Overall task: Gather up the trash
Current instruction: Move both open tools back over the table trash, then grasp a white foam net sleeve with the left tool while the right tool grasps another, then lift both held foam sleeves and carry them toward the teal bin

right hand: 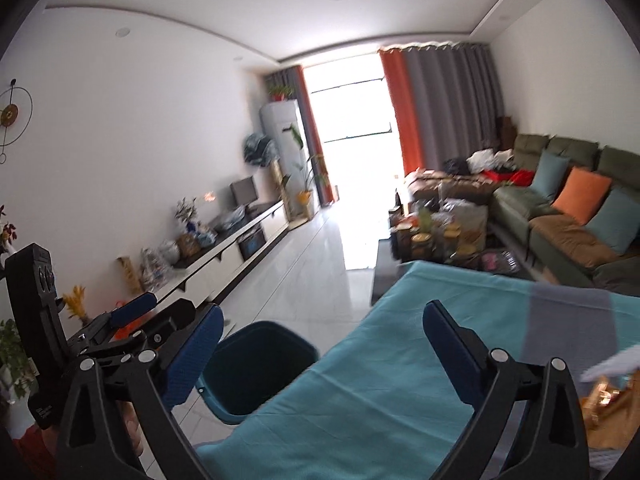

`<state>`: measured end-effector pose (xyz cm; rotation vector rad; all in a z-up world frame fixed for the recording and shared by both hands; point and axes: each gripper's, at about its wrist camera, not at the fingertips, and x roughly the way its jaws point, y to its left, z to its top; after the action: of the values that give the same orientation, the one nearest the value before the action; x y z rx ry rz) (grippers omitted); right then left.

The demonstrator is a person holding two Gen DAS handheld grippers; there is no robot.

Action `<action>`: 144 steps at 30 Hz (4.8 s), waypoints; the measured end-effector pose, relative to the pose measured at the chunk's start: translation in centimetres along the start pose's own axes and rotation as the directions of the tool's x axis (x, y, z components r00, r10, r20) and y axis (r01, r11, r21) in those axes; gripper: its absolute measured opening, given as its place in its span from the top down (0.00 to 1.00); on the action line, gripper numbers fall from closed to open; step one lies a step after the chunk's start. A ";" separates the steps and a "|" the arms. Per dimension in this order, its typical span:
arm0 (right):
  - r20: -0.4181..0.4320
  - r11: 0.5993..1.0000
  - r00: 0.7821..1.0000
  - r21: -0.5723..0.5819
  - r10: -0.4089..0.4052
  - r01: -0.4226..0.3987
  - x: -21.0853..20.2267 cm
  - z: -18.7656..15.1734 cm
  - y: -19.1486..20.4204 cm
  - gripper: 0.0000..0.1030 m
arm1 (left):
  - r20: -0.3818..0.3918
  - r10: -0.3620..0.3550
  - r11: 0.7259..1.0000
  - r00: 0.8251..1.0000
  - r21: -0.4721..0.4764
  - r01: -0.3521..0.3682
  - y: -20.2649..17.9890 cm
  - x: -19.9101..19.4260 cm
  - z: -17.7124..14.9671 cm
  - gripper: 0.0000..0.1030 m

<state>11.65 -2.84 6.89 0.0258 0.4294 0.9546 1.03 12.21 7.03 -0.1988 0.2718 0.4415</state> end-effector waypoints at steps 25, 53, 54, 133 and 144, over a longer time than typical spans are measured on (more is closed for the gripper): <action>0.173 0.938 0.924 0.125 -0.341 0.323 -15.9 -5.7 -7.6 0.06 | -0.032 -0.270 0.949 0.962 0.160 0.272 -16.4 -3.9 -2.8 0.05; 0.212 0.913 0.892 0.175 -0.400 0.368 -22.9 -9.4 -7.4 0.06 | -0.011 -0.311 0.940 0.950 0.143 0.309 -17.2 -7.9 -3.8 0.05; 0.205 0.908 0.888 0.180 -0.411 0.379 -23.0 -9.7 -7.6 0.06 | -0.014 -0.311 0.941 0.950 0.140 0.309 -17.1 -7.6 -3.9 0.05; -0.075 0.804 0.894 0.408 -0.442 0.432 -16.9 -9.2 -21.2 0.91 | -0.324 -0.543 0.730 0.775 0.273 0.626 -34.3 13.6 -3.9 0.92; -0.017 0.771 0.820 0.328 -0.573 0.546 -19.8 -7.4 -18.6 0.91 | -0.243 -0.556 0.758 0.795 0.244 0.605 -29.3 8.7 -2.0 0.92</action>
<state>13.62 -30.69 3.07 0.2217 0.4736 0.2790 21.19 -10.81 6.30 0.0004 0.4124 -0.2501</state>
